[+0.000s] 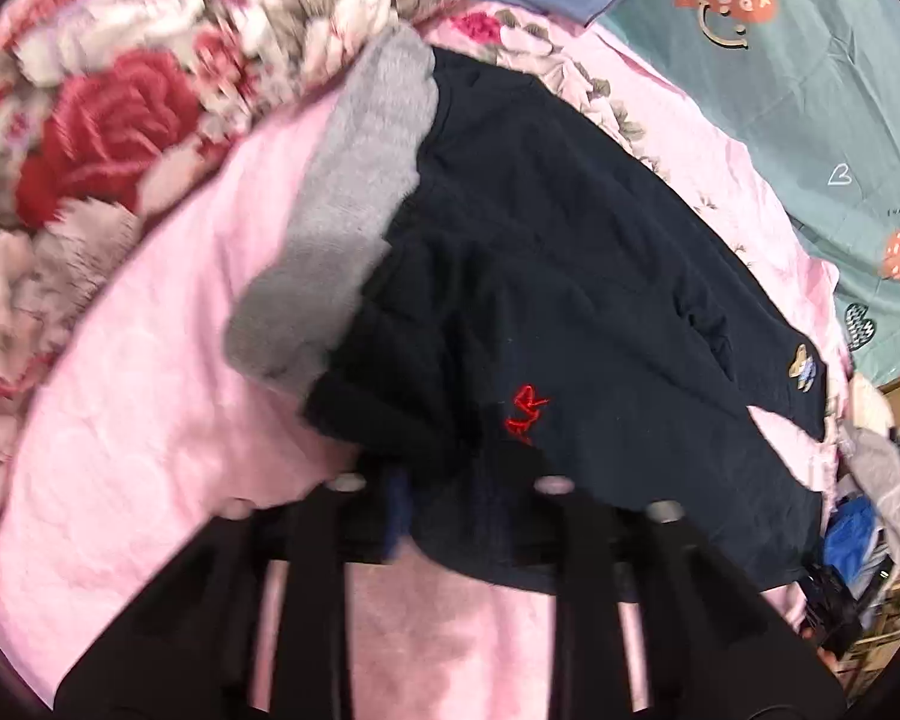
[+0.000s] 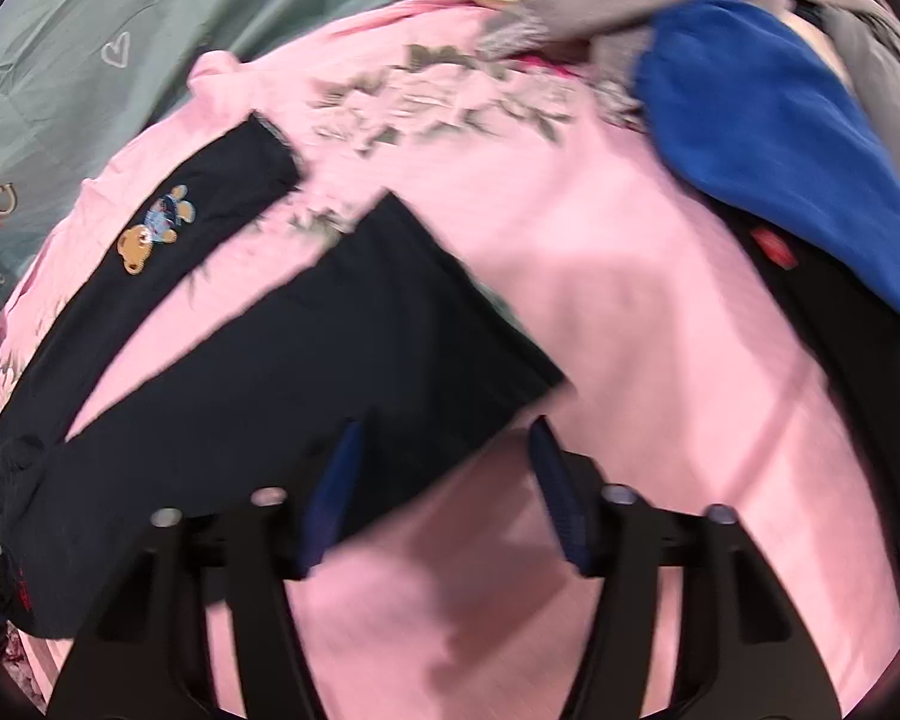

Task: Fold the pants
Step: 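Grasp the grey waistband of the black sweatpants with the left tool, then grasp the cuff of the bear-patch leg with the right tool while the left tool holds the waistband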

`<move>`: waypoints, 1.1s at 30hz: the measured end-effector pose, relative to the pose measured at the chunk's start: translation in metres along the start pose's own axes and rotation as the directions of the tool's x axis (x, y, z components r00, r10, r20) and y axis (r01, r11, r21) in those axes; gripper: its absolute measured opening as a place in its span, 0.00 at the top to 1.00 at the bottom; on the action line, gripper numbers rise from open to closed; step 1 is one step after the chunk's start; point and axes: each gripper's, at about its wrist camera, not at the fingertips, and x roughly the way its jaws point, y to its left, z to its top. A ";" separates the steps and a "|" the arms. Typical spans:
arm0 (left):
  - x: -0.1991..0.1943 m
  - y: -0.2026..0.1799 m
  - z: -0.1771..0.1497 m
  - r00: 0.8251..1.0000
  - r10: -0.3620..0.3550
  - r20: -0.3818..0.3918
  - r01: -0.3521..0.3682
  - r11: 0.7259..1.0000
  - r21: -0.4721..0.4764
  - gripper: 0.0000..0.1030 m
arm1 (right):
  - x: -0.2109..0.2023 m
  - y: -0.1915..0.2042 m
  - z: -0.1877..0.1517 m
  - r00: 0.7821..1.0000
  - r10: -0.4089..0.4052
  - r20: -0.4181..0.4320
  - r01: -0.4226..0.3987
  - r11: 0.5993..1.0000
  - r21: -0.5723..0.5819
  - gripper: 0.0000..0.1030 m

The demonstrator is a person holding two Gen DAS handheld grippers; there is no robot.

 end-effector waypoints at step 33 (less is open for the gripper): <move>-0.063 0.048 -0.033 0.972 0.204 0.114 -0.206 0.979 0.008 0.23 | -0.026 0.037 0.059 0.962 0.145 0.230 -0.131 0.989 -0.073 0.26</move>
